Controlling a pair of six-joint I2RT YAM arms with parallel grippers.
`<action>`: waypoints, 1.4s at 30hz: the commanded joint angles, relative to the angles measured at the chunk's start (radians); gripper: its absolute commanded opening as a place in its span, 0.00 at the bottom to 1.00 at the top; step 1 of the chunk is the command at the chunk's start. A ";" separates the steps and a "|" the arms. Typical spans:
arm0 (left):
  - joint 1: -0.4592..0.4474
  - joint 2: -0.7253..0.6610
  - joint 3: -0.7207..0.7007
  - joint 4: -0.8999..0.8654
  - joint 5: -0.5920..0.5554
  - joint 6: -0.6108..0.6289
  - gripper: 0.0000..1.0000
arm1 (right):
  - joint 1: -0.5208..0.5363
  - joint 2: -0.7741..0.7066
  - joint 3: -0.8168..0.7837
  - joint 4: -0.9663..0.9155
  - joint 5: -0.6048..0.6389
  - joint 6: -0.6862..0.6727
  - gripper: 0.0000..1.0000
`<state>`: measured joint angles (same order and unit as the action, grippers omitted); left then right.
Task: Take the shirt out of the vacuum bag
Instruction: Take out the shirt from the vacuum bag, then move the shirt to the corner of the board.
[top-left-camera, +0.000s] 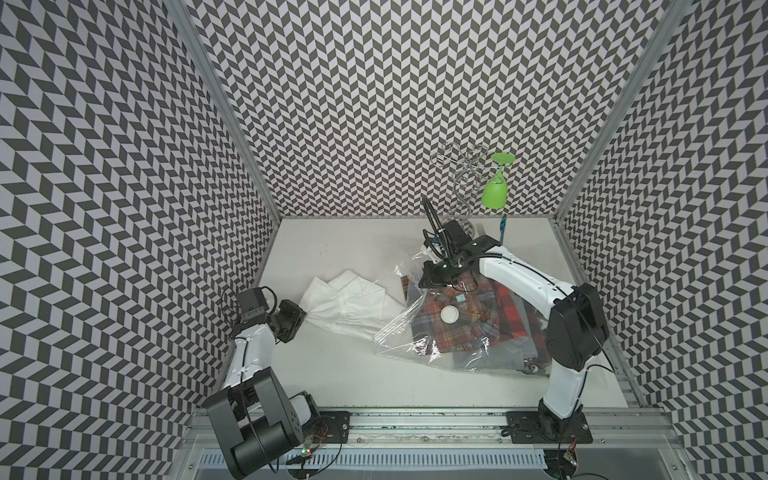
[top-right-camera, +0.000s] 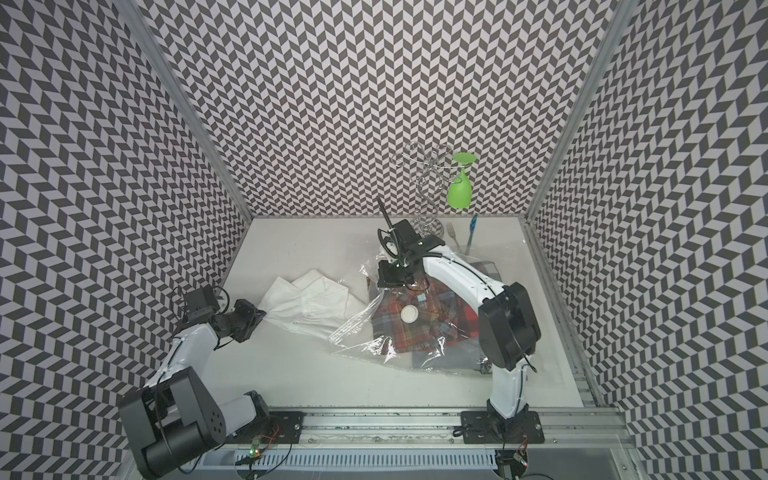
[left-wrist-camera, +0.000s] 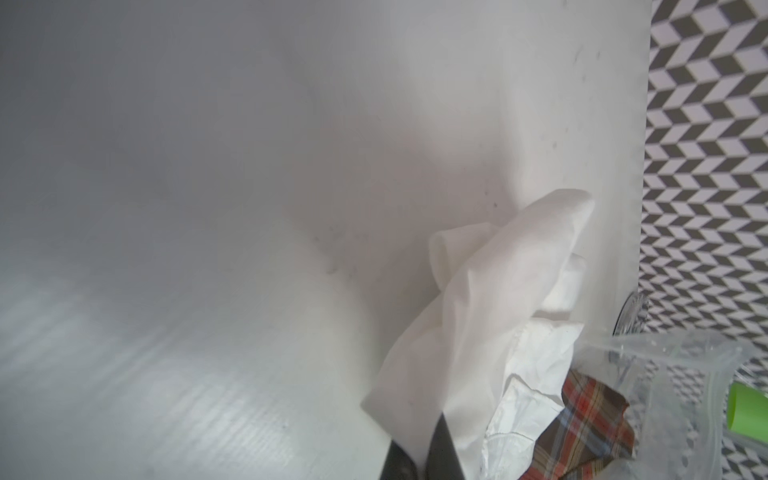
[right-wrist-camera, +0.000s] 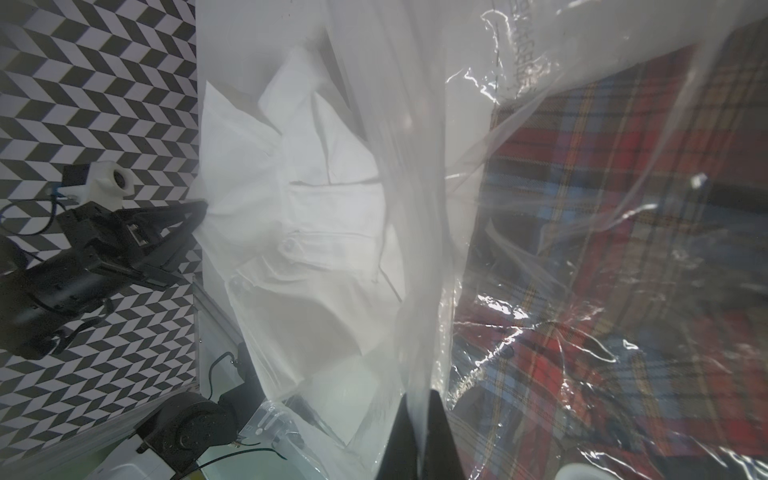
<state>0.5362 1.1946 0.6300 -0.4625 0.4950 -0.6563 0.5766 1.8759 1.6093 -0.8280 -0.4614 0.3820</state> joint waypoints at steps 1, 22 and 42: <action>0.068 -0.020 -0.014 0.009 -0.045 -0.007 0.00 | -0.011 -0.022 -0.008 0.033 0.006 -0.023 0.00; -0.254 0.058 0.462 -0.180 -0.224 0.050 0.87 | -0.023 -0.021 -0.032 0.052 -0.006 -0.048 0.00; -0.801 0.436 0.418 -0.452 -0.620 0.220 0.83 | -0.030 -0.032 -0.052 0.109 -0.086 -0.041 0.00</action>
<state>-0.2588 1.6035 1.0489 -0.9043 -0.0425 -0.4545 0.5526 1.8759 1.5471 -0.7532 -0.5312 0.3416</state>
